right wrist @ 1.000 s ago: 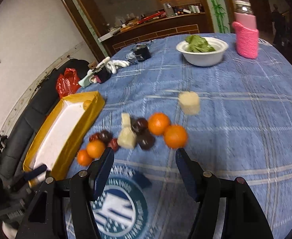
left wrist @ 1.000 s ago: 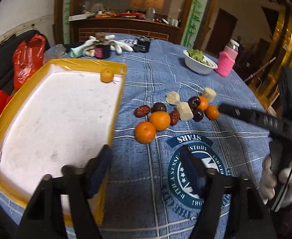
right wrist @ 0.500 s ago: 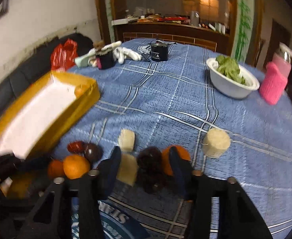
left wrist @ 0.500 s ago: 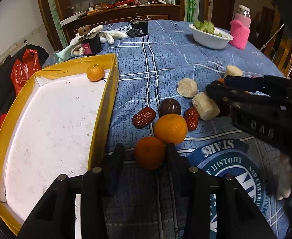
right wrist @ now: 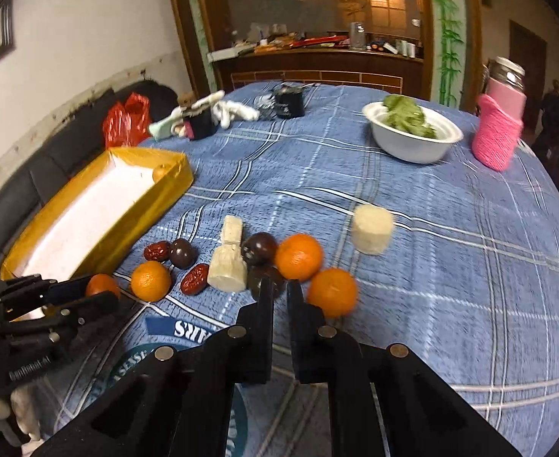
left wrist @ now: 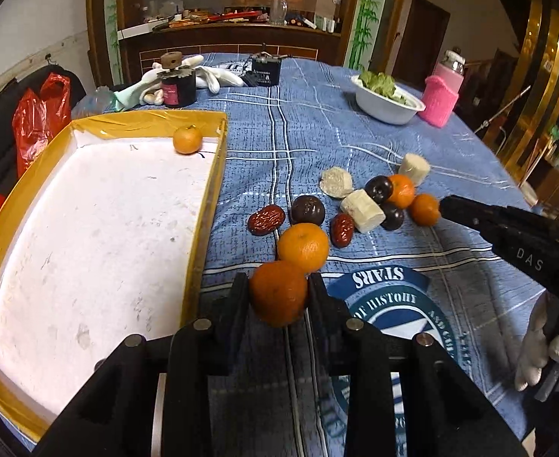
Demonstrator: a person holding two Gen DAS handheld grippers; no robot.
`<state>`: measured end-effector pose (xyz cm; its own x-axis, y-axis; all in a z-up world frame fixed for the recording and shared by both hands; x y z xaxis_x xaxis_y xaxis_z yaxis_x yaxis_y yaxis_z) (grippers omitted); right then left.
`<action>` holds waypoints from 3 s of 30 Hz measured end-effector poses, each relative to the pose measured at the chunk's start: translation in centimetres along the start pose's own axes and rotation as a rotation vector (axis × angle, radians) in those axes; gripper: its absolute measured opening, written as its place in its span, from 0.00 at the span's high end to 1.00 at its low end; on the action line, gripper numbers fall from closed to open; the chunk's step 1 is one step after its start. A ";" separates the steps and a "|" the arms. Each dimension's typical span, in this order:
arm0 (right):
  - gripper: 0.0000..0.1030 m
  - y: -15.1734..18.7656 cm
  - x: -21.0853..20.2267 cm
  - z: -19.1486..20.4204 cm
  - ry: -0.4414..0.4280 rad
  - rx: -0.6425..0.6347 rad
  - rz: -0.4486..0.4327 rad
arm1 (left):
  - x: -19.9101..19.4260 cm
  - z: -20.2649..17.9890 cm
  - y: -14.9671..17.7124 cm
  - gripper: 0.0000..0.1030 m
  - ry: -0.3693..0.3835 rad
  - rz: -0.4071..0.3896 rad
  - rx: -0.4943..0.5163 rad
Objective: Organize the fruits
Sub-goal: 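Grasp another mandarin with the left tool, then carry the mandarin into the white tray and open the left tool, then grasp a mandarin with the left tool while the right tool grasps another mandarin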
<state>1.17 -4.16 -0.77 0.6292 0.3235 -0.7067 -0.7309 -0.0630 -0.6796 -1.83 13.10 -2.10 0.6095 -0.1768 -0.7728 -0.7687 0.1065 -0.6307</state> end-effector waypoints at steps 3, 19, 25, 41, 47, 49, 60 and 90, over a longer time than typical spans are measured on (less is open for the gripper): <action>0.92 0.0 -0.6 -1.4 0.024 0.024 -0.014 | -0.6 0.0 0.2 0.71 0.006 -0.004 -0.002; 0.57 0.3 4.0 -3.9 -0.014 0.177 0.071 | -1.4 -1.0 0.2 0.71 0.052 -0.022 -0.010; 0.65 0.5 2.3 -2.8 0.006 0.163 0.041 | -3.3 1.5 -0.1 0.71 0.022 -0.065 -0.067; 0.64 1.5 0.5 17.7 -0.220 -0.132 0.083 | -7.7 17.0 3.7 0.70 -0.108 -0.132 -0.414; 0.62 2.3 2.6 24.4 -0.270 -0.211 0.124 | -8.4 20.0 5.2 0.65 -0.120 -0.132 -0.499; 0.62 2.6 3.2 25.6 -0.286 -0.211 0.146 | -8.9 20.3 5.3 0.48 -0.122 -0.144 -0.511; 0.39 2.3 0.8 22.4 -0.274 -0.166 0.088 | -10.5 18.1 4.3 0.38 -0.100 -0.185 -0.501; 0.39 -2.2 5.2 -2.7 -0.014 0.282 0.028 | -0.7 -0.4 -0.5 0.65 0.053 -0.018 -0.037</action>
<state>6.83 -4.91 -3.48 0.6053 0.3385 -0.7204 -0.7940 0.1926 -0.5766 -1.88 12.81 -1.23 0.6128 -0.2296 -0.7561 -0.7652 0.0667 -0.6404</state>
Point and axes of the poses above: each gripper's, at about its wrist camera, not at the fingertips, and x roughly the way its jaws point, z to its left, y to its underside, the point moved 8 cm from there along x, roughly the way its jaws point, and after that the axes turned 3 degrees about x, right-handed, at the moved point
